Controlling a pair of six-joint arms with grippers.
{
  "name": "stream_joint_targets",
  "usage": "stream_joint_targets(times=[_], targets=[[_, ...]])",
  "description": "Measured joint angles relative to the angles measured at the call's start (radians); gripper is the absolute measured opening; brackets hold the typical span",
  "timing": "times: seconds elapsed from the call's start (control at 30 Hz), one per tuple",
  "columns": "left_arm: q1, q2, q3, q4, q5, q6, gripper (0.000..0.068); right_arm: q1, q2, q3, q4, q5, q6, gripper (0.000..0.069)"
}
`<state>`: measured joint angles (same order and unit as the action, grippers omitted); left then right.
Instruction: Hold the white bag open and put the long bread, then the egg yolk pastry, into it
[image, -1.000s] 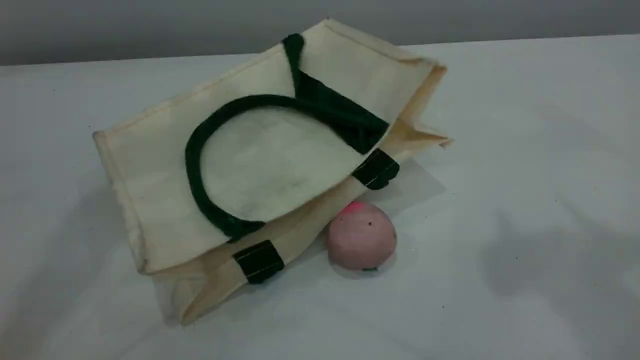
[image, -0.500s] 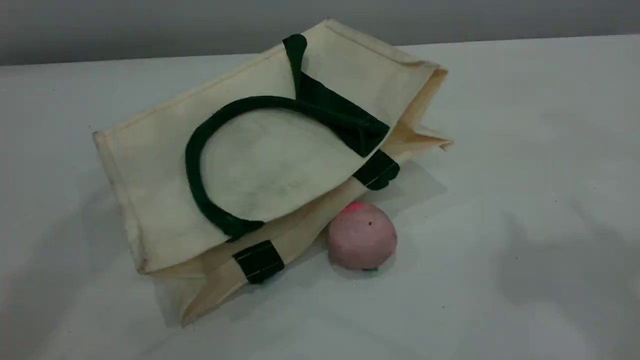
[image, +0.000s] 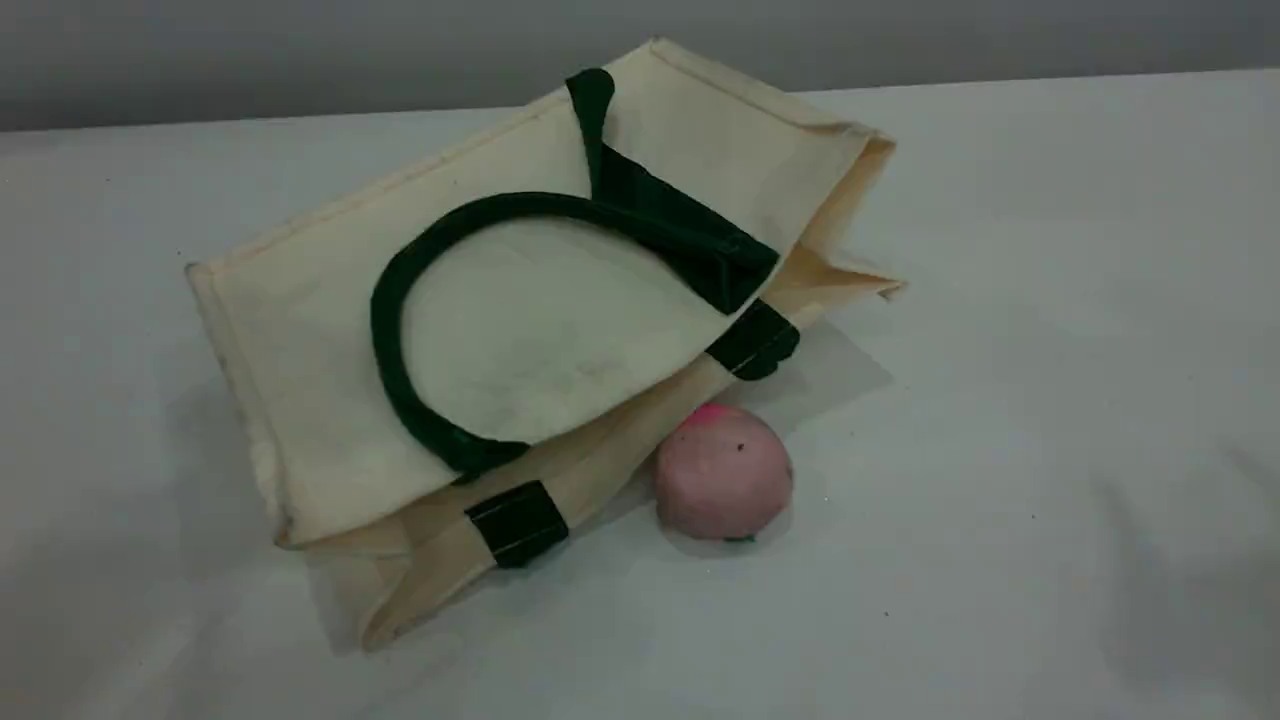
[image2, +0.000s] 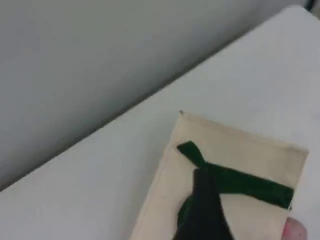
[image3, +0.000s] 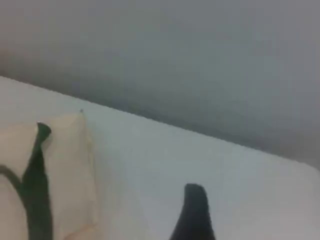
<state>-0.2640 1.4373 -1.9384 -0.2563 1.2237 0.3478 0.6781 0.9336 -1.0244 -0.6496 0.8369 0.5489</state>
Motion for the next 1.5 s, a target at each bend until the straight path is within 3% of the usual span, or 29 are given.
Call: stream_joint_targets(times=[0.17,0.37,0.93,1.1,1.33,1.5], targets=[[0.000,-0.090,0.014,0.072,-0.001,-0.062,0.0505,0.000,-0.084,0.000,0.054,0.033,-0.063,0.0517],[0.000,-0.233,0.130,0.079,-0.001,-0.074,0.0505,0.000,-0.221,0.000,0.134,0.074,-0.156,0.0517],[0.000,-0.786,0.697,0.066,-0.002,-0.074,0.0505,0.000,-0.590,0.000,0.590,0.227,-0.549,0.0517],[0.000,-0.956,0.835,0.030,-0.002,-0.074,0.0505,0.000,-0.655,0.000,0.725,0.275,-0.616,0.0517],[0.000,-1.187,0.993,0.016,-0.002,-0.077,0.0505,0.000,-0.767,0.083,0.888,0.299,-0.655,0.0517],[0.000,-1.327,1.056,0.016,-0.002,-0.107,0.0505,0.000,-0.879,0.184,0.874,0.301,-0.681,0.0517]])
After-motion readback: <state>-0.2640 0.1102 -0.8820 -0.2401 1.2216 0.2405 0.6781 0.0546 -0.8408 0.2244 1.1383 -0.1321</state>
